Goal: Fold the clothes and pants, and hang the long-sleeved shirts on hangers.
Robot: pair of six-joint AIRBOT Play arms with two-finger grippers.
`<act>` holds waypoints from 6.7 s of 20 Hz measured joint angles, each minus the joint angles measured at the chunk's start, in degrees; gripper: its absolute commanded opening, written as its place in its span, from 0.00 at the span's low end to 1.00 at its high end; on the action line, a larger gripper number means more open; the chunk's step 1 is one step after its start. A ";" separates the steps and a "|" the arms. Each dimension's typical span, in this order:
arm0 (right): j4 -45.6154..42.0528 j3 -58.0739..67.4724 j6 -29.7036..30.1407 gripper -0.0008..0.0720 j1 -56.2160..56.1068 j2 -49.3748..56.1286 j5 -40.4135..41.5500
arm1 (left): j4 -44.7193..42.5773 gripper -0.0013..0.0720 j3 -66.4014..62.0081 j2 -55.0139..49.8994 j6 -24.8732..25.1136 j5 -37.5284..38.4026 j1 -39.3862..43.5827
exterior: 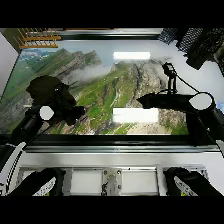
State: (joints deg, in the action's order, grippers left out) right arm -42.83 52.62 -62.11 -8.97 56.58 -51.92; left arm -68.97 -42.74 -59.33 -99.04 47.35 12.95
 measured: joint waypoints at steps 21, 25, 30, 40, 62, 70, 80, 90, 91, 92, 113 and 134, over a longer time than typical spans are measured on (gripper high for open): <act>0.02 0.00 0.00 0.02 0.00 0.00 0.02 | -6.25 0.96 -3.32 -0.17 2.49 -1.88 -5.20; 0.02 0.00 0.00 0.02 0.00 0.00 0.00 | -12.02 0.96 -4.81 -4.33 2.03 -1.97 -11.04; 0.02 0.00 0.00 0.02 0.00 0.00 0.02 | -14.08 0.96 -5.31 -13.62 0.22 -3.10 -12.24; 0.02 0.00 0.00 0.02 0.00 0.00 0.02 | -11.69 0.03 -17.81 -18.47 -3.32 1.18 -1.22; -12.87 -0.85 -8.94 0.01 21.38 -4.28 -6.78 | -10.32 0.85 -23.80 -14.86 -6.01 0.83 0.76; -15.04 -6.21 -9.94 0.01 14.16 -2.12 -6.78 | 5.09 0.85 -21.81 -29.92 0.87 -1.81 -14.51; -13.64 -8.11 -9.94 1.00 0.57 5.77 -6.67 | 11.82 0.29 -30.62 -41.35 5.03 -2.32 -11.87; -14.12 -6.86 -9.94 0.01 -6.80 13.42 -6.62 | 11.76 0.03 -41.81 -43.12 4.42 1.86 -11.74; -16.04 -5.29 -10.19 0.01 -6.34 12.74 -7.30 | 11.72 0.03 -44.19 -42.60 5.11 2.91 -11.74; -18.47 -3.13 -10.97 0.01 -5.66 11.67 -8.13 | 11.61 0.03 -46.73 -41.68 5.70 3.89 -11.78; -32.02 5.99 -25.81 0.85 -17.84 -10.95 -19.61 | 2.10 0.03 -34.84 -22.29 10.14 13.86 -17.07; -1.95 24.63 -8.35 0.69 3.32 48.30 -0.52 | 2.01 0.03 -32.02 -22.23 10.14 13.97 -17.05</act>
State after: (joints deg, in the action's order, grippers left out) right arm -44.77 77.25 -70.46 -5.65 104.88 -52.45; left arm -66.96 -74.76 -81.56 -88.90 61.32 -4.10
